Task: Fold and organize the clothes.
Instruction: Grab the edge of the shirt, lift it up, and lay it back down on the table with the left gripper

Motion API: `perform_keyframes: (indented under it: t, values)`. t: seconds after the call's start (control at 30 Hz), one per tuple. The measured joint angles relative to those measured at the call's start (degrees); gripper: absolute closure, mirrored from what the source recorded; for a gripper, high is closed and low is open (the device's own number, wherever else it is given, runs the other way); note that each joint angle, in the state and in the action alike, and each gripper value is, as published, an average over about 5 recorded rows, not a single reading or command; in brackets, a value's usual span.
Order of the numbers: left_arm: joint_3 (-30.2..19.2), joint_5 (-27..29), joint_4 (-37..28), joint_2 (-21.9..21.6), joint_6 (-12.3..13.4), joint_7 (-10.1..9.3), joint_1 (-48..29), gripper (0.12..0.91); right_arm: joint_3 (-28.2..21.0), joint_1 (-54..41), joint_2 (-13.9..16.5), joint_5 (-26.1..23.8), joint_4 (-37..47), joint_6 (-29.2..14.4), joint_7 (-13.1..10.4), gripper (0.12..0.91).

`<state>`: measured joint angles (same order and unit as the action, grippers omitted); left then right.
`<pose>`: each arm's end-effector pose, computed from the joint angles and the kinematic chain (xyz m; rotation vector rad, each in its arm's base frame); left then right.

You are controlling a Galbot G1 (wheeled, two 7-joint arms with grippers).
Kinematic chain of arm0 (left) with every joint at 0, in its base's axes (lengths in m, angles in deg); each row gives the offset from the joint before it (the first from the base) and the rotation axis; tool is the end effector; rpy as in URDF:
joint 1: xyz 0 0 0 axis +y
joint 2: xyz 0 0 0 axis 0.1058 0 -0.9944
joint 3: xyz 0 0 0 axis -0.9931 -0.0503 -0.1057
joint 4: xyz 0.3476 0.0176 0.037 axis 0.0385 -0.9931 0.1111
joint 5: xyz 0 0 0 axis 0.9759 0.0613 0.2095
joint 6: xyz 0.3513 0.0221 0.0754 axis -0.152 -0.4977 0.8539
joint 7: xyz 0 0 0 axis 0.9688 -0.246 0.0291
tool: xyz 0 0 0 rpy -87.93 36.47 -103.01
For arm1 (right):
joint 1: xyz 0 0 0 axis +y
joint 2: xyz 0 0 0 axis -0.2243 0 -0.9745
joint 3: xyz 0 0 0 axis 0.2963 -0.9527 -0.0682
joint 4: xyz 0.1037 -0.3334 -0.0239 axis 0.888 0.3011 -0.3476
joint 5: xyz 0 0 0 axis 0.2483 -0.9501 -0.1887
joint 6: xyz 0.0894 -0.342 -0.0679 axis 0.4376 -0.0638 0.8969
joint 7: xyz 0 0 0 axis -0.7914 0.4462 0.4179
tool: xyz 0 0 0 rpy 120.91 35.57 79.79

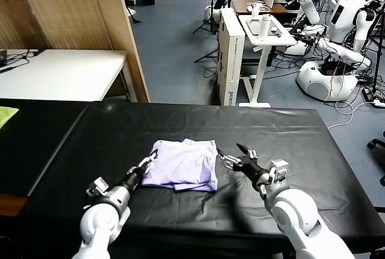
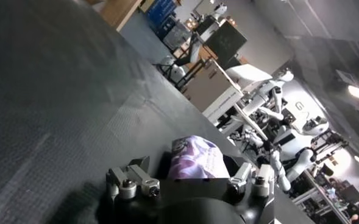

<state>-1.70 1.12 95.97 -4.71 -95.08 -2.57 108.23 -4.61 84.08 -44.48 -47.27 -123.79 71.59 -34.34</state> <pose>0.2865 0.0632 -0.3369 -0.2396 -2.5428 1.0731 0.2877 -0.0263 -0.2382 0.5762 -2.7478 -0.2231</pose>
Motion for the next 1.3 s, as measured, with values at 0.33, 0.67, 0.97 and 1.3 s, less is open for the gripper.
perform_keyframes:
  t: [0.33, 0.67, 0.97, 1.3]
  values:
    - [0.2, -2.9, -0.4, 0.1, -0.8, -0.52, 0.0, 0.428, -0.1, 0.2, -0.2, -0.3, 0.1, 0.0, -0.2, 0.118]
    - [0.6, -6.0, -0.3, 0.1, -1.3, -1.49, 0.2, 0.835, -0.2, 0.5, -0.5, -1.0, 0.1, 0.0, -0.5, 0.118]
    - [1.9, -0.3, 2.1, -2.7, -1.1, -1.72, 0.7, 0.853, 0.3, 1.6, -1.1, -1.8, 0.0, 0.0, -0.5, 0.118]
    - [6.1, 0.1, 5.0, -14.1, -1.2, -1.56, 3.0, 0.853, 0.6, 1.7, -2.2, -2.4, 0.6, -0.1, -0.5, 0.118]
